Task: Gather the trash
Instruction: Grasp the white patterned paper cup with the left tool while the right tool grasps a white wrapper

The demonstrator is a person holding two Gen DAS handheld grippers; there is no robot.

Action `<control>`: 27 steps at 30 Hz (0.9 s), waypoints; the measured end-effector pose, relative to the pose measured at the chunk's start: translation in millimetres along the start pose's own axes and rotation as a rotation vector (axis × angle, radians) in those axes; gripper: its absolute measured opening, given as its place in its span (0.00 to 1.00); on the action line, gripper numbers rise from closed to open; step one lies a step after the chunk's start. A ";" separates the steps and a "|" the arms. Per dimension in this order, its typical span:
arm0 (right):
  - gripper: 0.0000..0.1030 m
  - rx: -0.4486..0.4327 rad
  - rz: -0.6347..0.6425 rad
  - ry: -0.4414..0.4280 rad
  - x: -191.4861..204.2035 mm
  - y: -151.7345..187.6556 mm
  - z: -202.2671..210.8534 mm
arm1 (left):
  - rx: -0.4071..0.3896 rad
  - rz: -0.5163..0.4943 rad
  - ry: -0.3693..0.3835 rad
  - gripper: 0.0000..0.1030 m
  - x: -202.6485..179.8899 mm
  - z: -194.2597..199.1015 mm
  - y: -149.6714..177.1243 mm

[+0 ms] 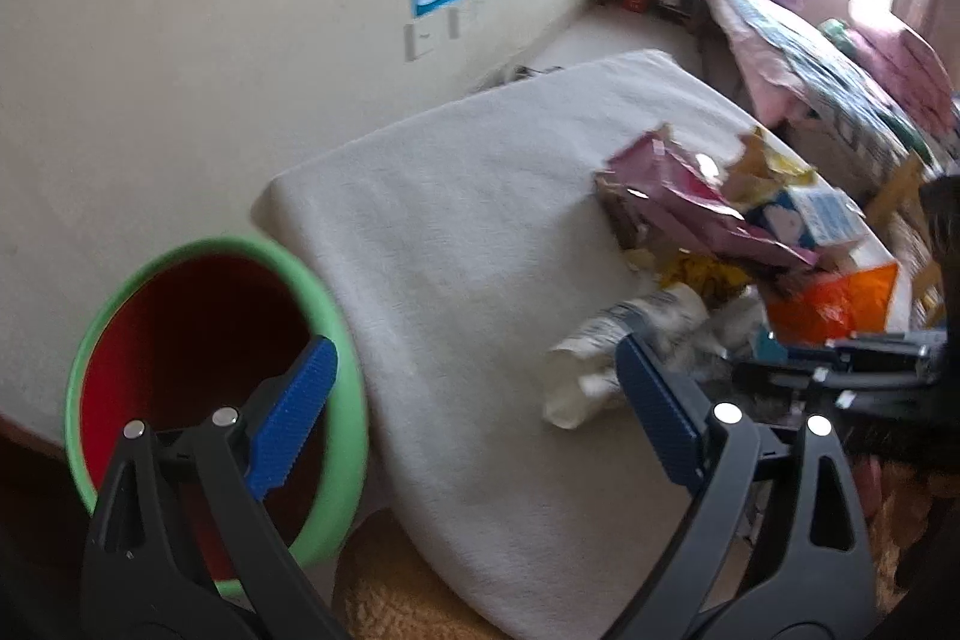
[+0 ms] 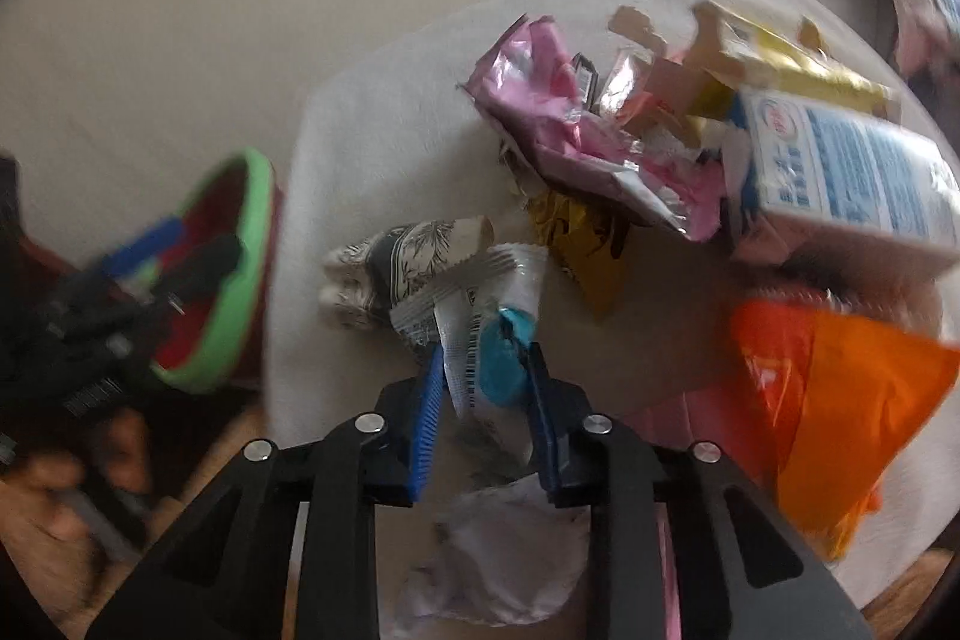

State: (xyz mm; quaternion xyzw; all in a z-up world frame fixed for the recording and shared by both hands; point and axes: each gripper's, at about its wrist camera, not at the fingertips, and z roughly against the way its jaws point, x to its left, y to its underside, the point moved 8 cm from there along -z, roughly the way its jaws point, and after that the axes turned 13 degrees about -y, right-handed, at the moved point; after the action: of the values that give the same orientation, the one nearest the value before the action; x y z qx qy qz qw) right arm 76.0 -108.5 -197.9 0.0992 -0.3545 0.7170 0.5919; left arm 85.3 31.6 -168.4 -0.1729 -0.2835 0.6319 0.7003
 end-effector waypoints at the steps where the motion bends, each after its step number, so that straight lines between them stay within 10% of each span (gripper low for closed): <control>1: 0.22 -0.038 0.014 0.002 3.9 -4.4 10.5 | -0.001 -0.021 0.015 0.89 -4.6 -0.2 -0.8; 7: 0.22 -0.266 0.007 0.056 5.5 -32.1 82.7 | 0.014 -0.218 0.122 0.89 -50.0 -10.3 -2.2; 14: 0.22 -0.301 -0.043 0.063 -11.5 -29.4 93.6 | 0.095 -0.416 0.158 0.89 -96.9 -36.5 9.9; 27: 0.23 -0.304 -0.041 0.033 -9.4 -23.5 99.8 | 0.188 -0.275 0.186 0.46 -84.9 -42.4 7.0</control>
State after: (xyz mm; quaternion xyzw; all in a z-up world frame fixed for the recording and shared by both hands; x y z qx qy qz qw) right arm 72.5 -177.2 -121.3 0.0037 -0.4470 0.6444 0.6205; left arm 102.4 -46.0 -220.8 -0.1239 -0.1780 0.5354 0.8163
